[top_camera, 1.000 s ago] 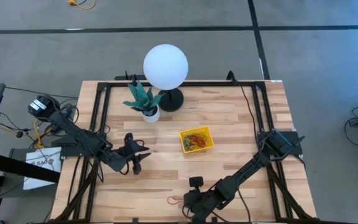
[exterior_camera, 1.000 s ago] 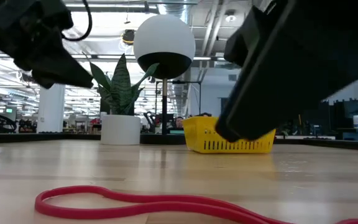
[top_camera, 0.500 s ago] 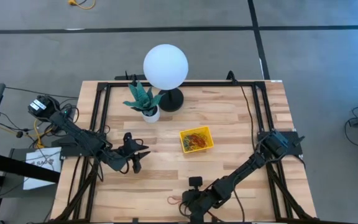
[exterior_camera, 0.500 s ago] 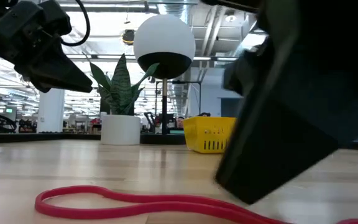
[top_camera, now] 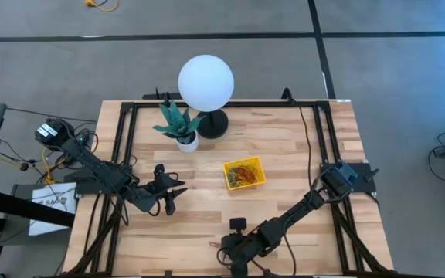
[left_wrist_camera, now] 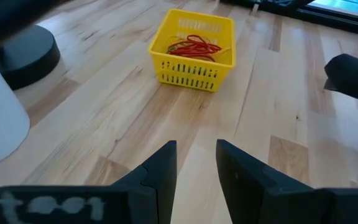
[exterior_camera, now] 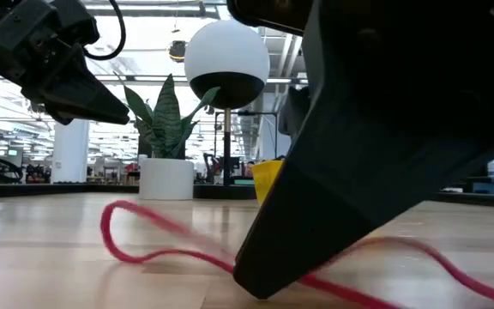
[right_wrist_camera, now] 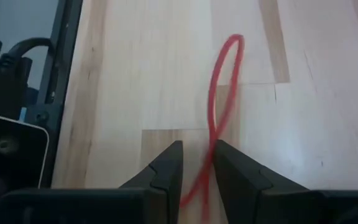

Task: Pick and place items into bin
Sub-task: Put the red rubber band into the yellow bin

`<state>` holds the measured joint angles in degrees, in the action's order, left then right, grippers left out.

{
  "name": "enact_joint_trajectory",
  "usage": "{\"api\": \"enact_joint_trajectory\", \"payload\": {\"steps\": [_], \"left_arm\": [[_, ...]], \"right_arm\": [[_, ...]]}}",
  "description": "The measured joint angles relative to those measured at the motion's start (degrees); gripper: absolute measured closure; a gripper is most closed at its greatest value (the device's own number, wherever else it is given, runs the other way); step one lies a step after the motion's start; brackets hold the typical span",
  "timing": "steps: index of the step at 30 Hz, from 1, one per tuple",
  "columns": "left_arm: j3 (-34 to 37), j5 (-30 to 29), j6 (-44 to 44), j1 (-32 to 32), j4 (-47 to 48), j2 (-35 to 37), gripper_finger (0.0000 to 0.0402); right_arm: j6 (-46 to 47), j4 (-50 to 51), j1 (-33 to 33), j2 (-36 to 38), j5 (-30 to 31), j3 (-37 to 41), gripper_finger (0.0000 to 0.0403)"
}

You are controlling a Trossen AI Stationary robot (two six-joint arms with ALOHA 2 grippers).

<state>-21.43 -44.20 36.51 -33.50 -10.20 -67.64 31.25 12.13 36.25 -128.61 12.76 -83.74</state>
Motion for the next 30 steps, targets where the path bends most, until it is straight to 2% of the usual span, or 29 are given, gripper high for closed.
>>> {"api": "enact_joint_trajectory", "payload": {"steps": [5,10,14,20,28,30], "left_arm": [[0.00,0.19,-0.02,0.01,0.02,0.00,0.0299],[0.00,0.22,-0.02,0.01,0.12,0.00,0.0299],[0.00,0.25,0.00,-0.01,0.15,0.00,0.0299],[0.00,0.32,-0.08,-0.01,0.17,0.00,0.0299],[0.00,0.34,-0.06,0.01,0.20,0.00,0.0299],[0.00,0.34,-0.04,-0.01,0.17,0.00,0.0299]], "right_arm": [[-4.87,0.62,0.04,0.29,1.11,-0.04,0.0335],[-10.07,3.61,-0.02,2.62,1.75,-1.00,0.0395],[-12.30,4.64,-0.02,6.32,5.78,-2.68,0.0399],[-12.45,15.90,0.24,12.91,15.34,-5.21,0.0402],[-10.49,33.94,-1.19,24.85,34.27,-6.10,0.0402],[-9.55,37.52,-2.76,27.28,35.59,-6.14,0.0402]]}}
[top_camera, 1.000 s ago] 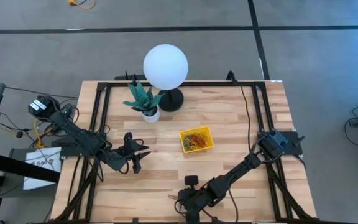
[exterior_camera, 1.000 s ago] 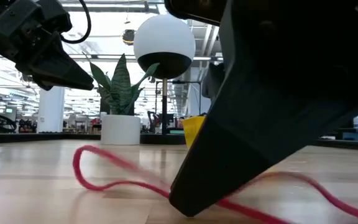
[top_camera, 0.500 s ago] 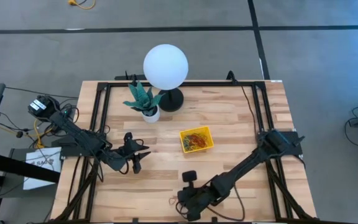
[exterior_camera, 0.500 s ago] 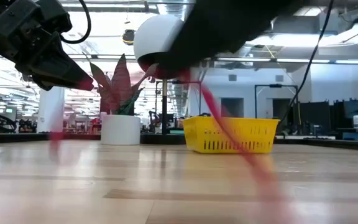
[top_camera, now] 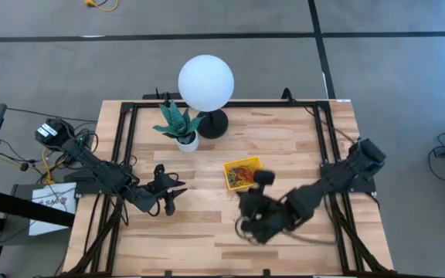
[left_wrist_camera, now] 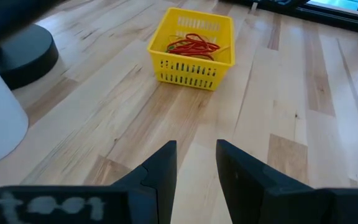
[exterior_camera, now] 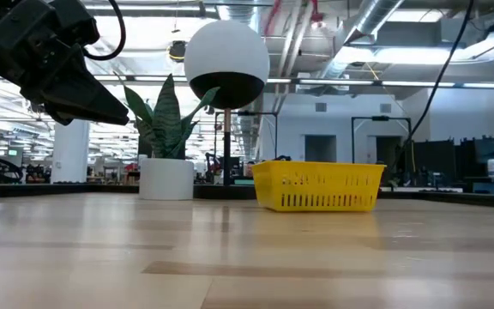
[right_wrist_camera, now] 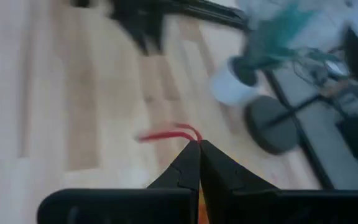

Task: Pick and place items into bin
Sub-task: Put the red rubber band into the yellow bin

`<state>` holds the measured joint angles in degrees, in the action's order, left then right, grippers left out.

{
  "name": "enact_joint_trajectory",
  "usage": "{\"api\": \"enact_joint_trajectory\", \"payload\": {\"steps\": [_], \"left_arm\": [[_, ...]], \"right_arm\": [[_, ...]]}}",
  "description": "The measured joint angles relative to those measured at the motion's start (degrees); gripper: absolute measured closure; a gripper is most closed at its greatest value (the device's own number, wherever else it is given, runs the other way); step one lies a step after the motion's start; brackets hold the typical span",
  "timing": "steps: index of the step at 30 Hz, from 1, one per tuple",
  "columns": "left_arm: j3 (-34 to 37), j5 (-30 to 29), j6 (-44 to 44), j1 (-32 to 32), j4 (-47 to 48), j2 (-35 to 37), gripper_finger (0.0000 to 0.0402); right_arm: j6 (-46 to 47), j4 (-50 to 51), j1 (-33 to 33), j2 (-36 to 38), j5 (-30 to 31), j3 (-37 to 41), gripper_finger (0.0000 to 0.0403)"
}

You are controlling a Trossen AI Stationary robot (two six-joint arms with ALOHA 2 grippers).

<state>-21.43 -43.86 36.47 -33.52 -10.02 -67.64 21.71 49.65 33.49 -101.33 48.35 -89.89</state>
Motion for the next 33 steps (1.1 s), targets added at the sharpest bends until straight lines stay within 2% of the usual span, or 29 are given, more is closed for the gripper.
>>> {"api": "enact_joint_trajectory", "payload": {"steps": [8,14,16,25,33], "left_arm": [[0.00,-0.02,0.02,0.00,0.02,0.00,0.0299],[0.00,-0.04,-0.02,0.02,0.00,0.00,0.0299],[-0.02,-0.04,0.00,0.00,0.18,0.02,0.0299],[-0.07,-0.07,-0.53,0.01,0.37,0.02,0.0299],[-0.07,-0.08,-0.66,0.01,0.04,0.02,0.0299]], "right_arm": [[2.30,6.92,-10.30,1.69,-4.80,4.09,0.0403],[2.55,2.26,-17.93,-0.84,-13.16,9.02,0.0403],[2.33,2.16,-19.33,-2.50,-13.55,8.94,0.0403],[1.80,2.89,-21.77,-9.06,-15.87,8.94,0.0401],[2.13,3.54,-22.02,-9.78,-17.87,8.79,0.0377]]}}
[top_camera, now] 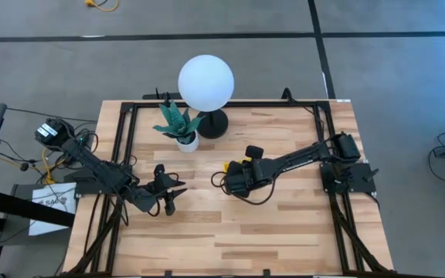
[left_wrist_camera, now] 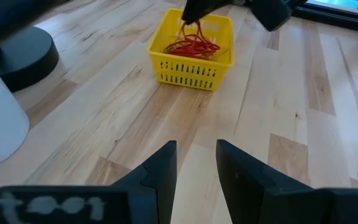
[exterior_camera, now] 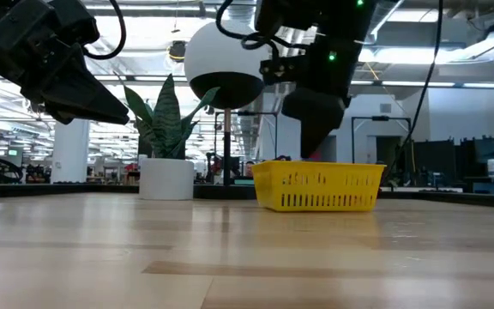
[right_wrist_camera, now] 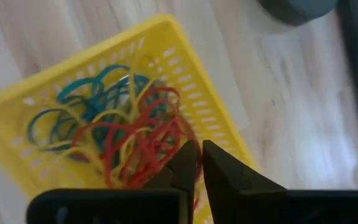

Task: Pick and place items into bin
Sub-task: Put the red rubber band into the yellow bin, then return to Home Position

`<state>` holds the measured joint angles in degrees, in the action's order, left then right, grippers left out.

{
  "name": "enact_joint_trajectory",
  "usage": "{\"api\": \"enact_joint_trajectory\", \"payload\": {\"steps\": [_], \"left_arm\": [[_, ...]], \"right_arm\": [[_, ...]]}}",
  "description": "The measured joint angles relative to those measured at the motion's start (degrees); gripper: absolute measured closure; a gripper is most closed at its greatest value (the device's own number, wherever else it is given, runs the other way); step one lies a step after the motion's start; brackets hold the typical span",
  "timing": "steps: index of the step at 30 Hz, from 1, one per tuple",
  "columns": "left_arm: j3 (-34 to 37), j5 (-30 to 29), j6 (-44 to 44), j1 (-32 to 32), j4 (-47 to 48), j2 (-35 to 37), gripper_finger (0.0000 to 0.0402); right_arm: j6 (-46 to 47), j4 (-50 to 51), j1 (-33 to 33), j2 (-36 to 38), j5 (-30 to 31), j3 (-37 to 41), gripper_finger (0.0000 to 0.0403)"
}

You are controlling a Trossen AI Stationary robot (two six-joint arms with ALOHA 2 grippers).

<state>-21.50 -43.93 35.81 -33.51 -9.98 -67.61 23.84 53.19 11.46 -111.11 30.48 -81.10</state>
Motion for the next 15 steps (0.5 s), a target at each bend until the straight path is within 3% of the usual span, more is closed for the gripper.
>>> {"api": "enact_joint_trajectory", "payload": {"steps": [4,15], "left_arm": [[0.00,-0.01,0.02,0.01,0.00,0.00,0.0299],[0.02,0.36,1.26,0.01,0.00,0.00,0.0299]], "right_arm": [[0.11,0.52,0.03,0.00,-3.25,-1.83,0.0350],[-1.54,2.35,1.32,0.00,-3.44,-6.98,0.0282]]}}
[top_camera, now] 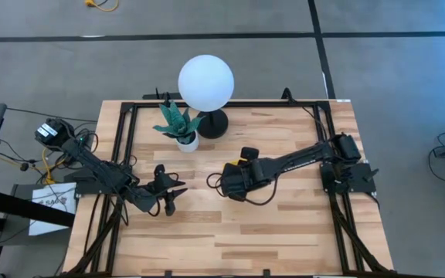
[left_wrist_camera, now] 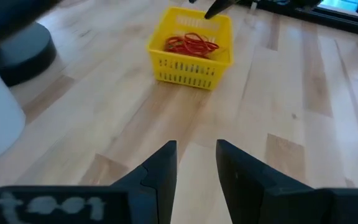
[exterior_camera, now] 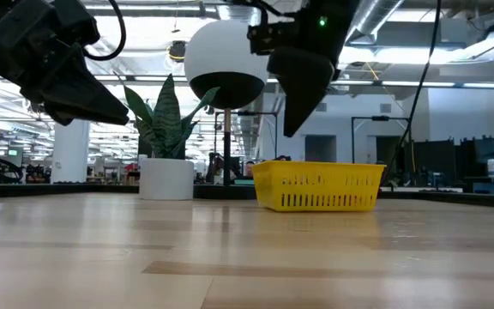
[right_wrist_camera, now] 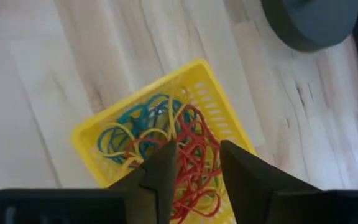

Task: Pick and place items into bin
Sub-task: Return to Home Position

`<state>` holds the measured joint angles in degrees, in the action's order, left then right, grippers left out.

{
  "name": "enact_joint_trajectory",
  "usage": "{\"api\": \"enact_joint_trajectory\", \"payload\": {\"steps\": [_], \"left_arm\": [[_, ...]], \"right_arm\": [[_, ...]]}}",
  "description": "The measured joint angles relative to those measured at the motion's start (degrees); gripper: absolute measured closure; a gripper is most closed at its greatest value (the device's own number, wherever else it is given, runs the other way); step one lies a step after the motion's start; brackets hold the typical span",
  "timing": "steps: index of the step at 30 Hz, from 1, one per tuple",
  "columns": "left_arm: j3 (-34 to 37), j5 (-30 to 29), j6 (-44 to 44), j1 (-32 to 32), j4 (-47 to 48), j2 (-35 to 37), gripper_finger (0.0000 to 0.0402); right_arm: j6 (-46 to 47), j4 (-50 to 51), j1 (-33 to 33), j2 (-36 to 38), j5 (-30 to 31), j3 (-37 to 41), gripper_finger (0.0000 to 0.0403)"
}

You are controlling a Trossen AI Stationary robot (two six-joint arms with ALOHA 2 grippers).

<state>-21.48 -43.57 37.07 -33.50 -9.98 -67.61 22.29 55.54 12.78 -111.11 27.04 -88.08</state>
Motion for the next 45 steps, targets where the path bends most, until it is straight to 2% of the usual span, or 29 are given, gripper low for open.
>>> {"api": "enact_joint_trajectory", "payload": {"steps": [4,9,12,15,18,22,25,30,36,38,41,45], "left_arm": [[0.00,4.91,0.30,-0.02,0.48,0.00,0.0299],[0.00,15.59,0.29,-0.01,1.00,0.00,0.0299],[0.00,20.81,0.67,-0.01,1.42,0.00,0.0299],[0.01,21.85,1.61,-0.15,1.07,0.00,0.0299],[-0.29,20.78,-5.02,0.26,-2.69,1.44,0.0299],[-3.51,26.48,-13.18,1.10,-3.70,9.77,0.0299],[-6.54,30.91,-15.65,1.37,2.15,19.40,0.0299],[-9.88,32.77,-20.67,0.77,12.50,35.27,0.0299],[-9.90,36.26,-26.66,-0.89,19.87,49.94,0.0299],[-9.68,35.10,-29.06,-1.16,22.11,53.52,0.0299],[-6.56,29.86,-29.82,-1.18,23.61,56.96,0.0299],[-0.66,26.94,-30.04,-1.16,19.28,59.60,0.0299]], "right_arm": [[-0.28,-0.68,0.32,0.00,-0.10,-0.52,0.0272],[4.73,-0.42,0.33,0.00,-1.96,-0.52,0.0268],[3.70,-0.95,0.32,0.00,-3.54,-0.52,0.0270],[1.17,-0.97,0.32,0.12,-5.53,-0.59,0.0270],[0.79,0.20,0.23,1.08,-7.11,-1.98,0.0268],[0.32,5.81,0.46,4.49,-6.93,-4.33,0.0270],[0.18,11.87,1.16,9.23,-6.37,-4.82,0.0270],[0.03,15.59,4.01,19.77,-5.14,-5.20,0.0269],[-2.02,18.52,9.99,32.04,3.32,-4.73,0.0270],[-2.28,16.72,12.03,36.54,5.38,-2.34,0.0269],[-4.63,10.38,14.16,43.55,5.19,4.69,0.0268],[-5.25,-2.64,15.36,54.66,-1.24,19.38,0.0270]]}}
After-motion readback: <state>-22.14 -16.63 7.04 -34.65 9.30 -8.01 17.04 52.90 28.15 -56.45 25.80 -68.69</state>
